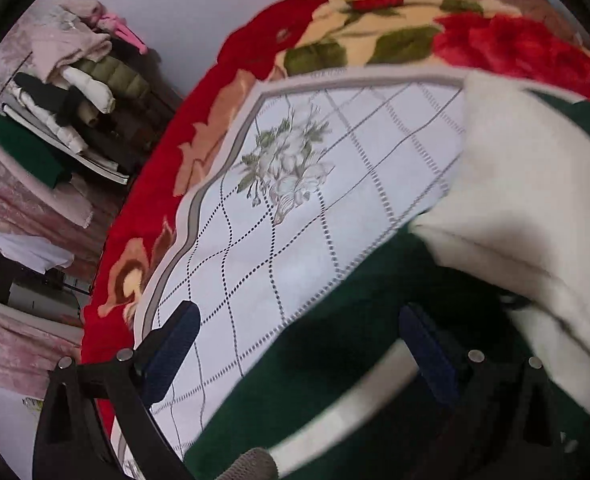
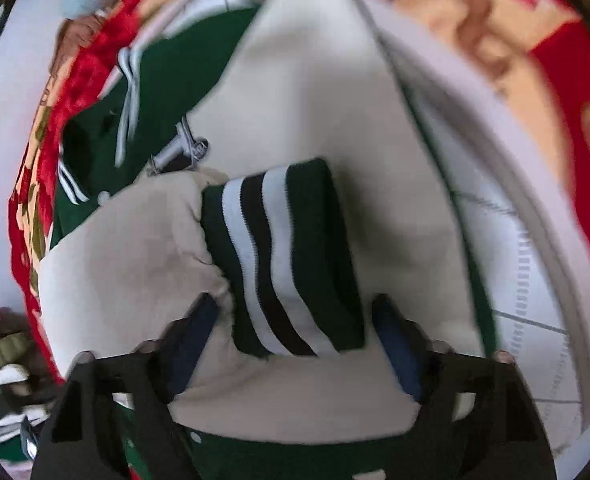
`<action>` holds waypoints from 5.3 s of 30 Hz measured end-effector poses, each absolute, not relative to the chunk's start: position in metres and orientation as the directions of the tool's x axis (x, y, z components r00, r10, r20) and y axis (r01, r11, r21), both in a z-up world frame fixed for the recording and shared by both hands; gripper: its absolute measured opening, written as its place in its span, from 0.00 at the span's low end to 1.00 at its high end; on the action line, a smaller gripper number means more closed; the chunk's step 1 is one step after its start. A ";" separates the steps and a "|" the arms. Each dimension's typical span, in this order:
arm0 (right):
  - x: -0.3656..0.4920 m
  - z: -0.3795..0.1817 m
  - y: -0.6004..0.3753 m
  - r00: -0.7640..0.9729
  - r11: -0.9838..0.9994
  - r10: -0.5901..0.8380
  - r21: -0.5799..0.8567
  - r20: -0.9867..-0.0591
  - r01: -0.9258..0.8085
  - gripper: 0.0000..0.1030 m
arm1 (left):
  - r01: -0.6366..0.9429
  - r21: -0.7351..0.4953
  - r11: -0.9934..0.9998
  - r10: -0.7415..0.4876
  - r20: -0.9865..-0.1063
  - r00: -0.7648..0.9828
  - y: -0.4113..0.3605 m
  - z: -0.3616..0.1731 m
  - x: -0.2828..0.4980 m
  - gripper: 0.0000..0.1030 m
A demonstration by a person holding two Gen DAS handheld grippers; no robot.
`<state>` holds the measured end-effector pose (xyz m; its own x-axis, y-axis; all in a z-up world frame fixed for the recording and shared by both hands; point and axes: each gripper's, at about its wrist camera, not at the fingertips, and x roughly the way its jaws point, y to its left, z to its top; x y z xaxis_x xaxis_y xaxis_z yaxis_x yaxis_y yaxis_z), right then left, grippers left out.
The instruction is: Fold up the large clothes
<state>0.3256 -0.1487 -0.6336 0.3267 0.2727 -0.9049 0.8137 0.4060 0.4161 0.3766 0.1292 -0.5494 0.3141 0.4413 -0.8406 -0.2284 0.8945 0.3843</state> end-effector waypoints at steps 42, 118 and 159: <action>0.140 -0.593 -0.221 0.018 0.851 0.314 0.290 -0.949 0.438 0.82 | 0.241 0.705 0.667 0.603 -0.700 0.381 -0.176 -0.527 0.092 1.00; 0.391 -0.549 -0.130 0.238 0.633 0.454 0.499 -0.859 0.592 0.47 | -0.066 -0.233 0.970 -0.225 -0.968 0.108 0.113 -0.554 0.238 0.48; 0.249 -0.583 -0.178 0.262 0.637 0.454 0.516 -0.851 0.572 0.79 | -0.450 0.174 0.876 0.208 -0.978 0.027 0.190 -0.613 0.240 1.00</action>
